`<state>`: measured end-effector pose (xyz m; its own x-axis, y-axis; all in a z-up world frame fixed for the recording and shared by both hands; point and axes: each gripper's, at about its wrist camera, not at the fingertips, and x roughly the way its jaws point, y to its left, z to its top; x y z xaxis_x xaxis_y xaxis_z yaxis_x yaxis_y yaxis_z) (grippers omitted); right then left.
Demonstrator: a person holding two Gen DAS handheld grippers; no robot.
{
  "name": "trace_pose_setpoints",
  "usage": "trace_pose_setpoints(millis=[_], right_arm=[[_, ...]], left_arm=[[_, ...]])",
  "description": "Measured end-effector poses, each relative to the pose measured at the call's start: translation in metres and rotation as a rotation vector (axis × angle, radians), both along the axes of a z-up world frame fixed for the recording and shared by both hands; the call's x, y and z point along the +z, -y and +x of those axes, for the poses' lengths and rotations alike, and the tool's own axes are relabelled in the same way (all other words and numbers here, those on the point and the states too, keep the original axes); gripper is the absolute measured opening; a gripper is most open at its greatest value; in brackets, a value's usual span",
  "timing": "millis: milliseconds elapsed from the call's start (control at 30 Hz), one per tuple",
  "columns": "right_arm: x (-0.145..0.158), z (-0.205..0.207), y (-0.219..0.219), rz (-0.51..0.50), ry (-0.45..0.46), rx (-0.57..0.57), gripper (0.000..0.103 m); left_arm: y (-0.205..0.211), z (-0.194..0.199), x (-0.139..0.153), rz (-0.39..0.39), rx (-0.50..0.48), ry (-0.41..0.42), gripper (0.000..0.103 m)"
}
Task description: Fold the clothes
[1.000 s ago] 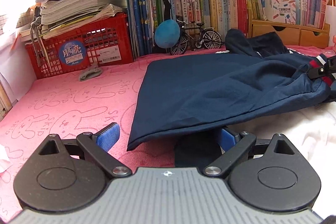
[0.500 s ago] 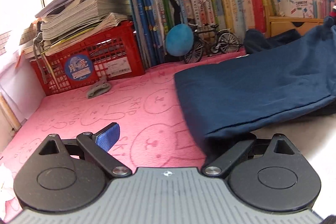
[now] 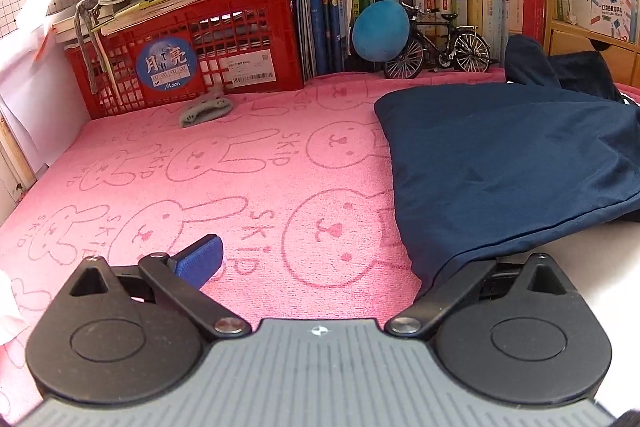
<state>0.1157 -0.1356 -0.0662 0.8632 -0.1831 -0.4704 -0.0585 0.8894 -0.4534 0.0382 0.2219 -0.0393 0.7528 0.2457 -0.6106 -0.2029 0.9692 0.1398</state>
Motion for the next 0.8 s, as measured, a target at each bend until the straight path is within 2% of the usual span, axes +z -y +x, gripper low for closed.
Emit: trace_pose_setpoints(millis=[33, 67, 100, 167, 200, 267, 333, 367, 467, 533, 567, 667, 733, 800], right_arm=[[0.001, -0.004, -0.003, -0.092, 0.033, -0.016, 0.091], [0.005, -0.010, -0.003, -0.153, 0.073, -0.030, 0.097], [0.012, -0.016, -0.001, -0.163, 0.103, -0.040, 0.097], [0.029, -0.027, 0.003, -0.107, 0.139, -0.055, 0.098], [0.038, -0.031, 0.004, -0.054, 0.151, -0.050, 0.103], [0.057, -0.039, -0.004, 0.073, 0.172, -0.014, 0.103], [0.069, -0.044, -0.020, 0.207, 0.148, 0.065, 0.103], [0.072, -0.045, -0.028, 0.294, 0.111, 0.121, 0.103], [0.068, -0.035, -0.057, 0.591, -0.073, 0.294, 0.103], [0.057, -0.029, -0.077, 0.678, -0.165, 0.345, 0.103], [0.051, -0.028, -0.085, 0.654, -0.187, 0.340, 0.102], [0.029, -0.027, -0.104, 0.469, -0.222, 0.280, 0.100], [0.014, -0.029, -0.100, 0.286, -0.176, 0.188, 0.101], [0.006, -0.029, -0.084, 0.197, -0.125, 0.096, 0.102]], left_arm=[[0.002, 0.000, 0.000, 0.010, 0.000, 0.000, 0.103], [0.003, 0.000, 0.000, 0.022, 0.000, 0.001, 0.103], [0.005, 0.000, 0.000, 0.036, 0.000, 0.001, 0.103], [0.009, 0.000, 0.001, 0.062, -0.001, 0.003, 0.103], [0.010, 0.001, 0.001, 0.069, -0.001, 0.003, 0.103], [0.011, 0.001, 0.001, 0.077, 0.000, 0.003, 0.103], [0.009, 0.002, 0.002, 0.070, 0.001, 0.001, 0.103], [0.008, 0.002, 0.002, 0.065, 0.002, 0.000, 0.103], [0.003, 0.003, 0.002, 0.030, 0.004, -0.003, 0.103], [-0.001, 0.003, 0.002, 0.003, 0.005, -0.005, 0.103], [-0.002, 0.003, 0.002, -0.010, 0.005, -0.007, 0.103], [-0.008, 0.004, 0.001, -0.049, 0.006, -0.010, 0.103], [-0.011, 0.004, 0.001, -0.075, 0.007, -0.013, 0.103], [-0.014, 0.004, 0.000, -0.096, 0.007, -0.014, 0.103]])
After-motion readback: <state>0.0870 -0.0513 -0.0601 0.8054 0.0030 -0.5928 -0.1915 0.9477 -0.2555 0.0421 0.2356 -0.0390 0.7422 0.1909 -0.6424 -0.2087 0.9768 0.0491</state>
